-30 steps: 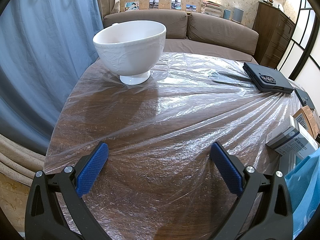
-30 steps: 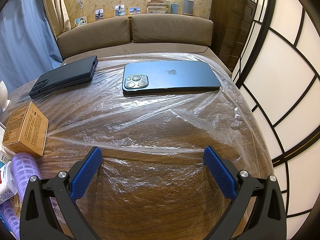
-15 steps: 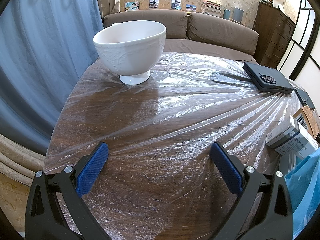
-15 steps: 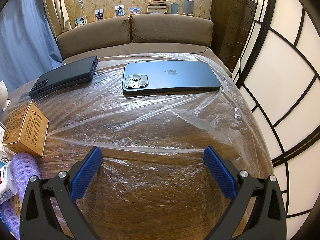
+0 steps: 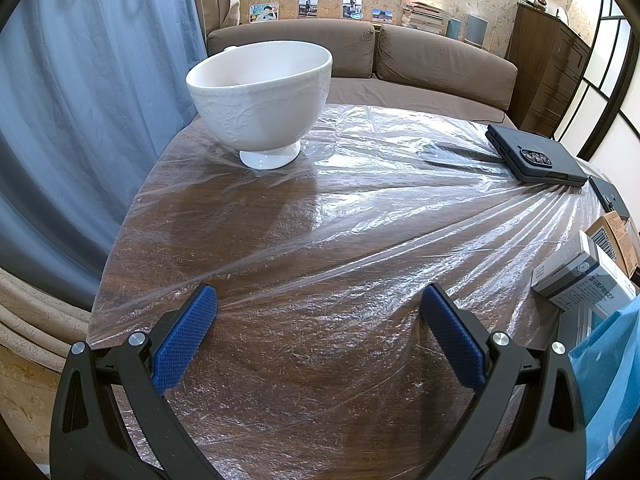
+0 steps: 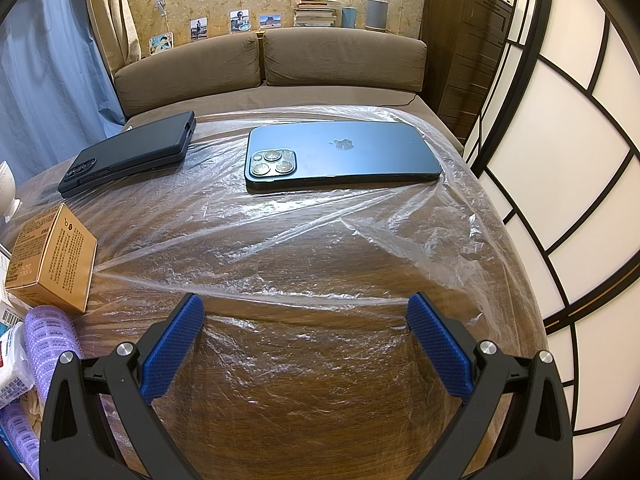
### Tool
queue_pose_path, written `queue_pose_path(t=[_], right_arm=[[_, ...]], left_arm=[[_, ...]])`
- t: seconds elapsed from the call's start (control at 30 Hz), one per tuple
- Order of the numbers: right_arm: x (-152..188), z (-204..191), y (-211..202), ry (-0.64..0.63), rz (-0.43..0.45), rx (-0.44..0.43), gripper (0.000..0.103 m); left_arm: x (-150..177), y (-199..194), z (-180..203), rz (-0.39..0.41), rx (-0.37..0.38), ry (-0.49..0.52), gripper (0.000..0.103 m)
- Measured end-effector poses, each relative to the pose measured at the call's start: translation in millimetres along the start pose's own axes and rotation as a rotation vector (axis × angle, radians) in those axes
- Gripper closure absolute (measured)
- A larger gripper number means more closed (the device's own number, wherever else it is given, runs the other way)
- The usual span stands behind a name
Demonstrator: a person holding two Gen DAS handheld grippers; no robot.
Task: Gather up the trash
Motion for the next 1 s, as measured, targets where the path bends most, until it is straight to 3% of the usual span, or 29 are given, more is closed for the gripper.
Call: queue_pose_path(t=[1.0], right_arm=[[-1, 1, 0, -0.001, 0.000, 0.000, 0.004]], left_arm=[[5, -1, 11, 0.000, -0.001, 0.000, 0.001]])
Point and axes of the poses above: each gripper's, at about its wrist camera, not at the fingertips, and y roughly the way its jaws point, z to its right, x to its underside, the point moved 9 cm from there along y, roughly the way its jaws point, and after that the axes turned 3 degrees about -z, right-handed, at the moved point
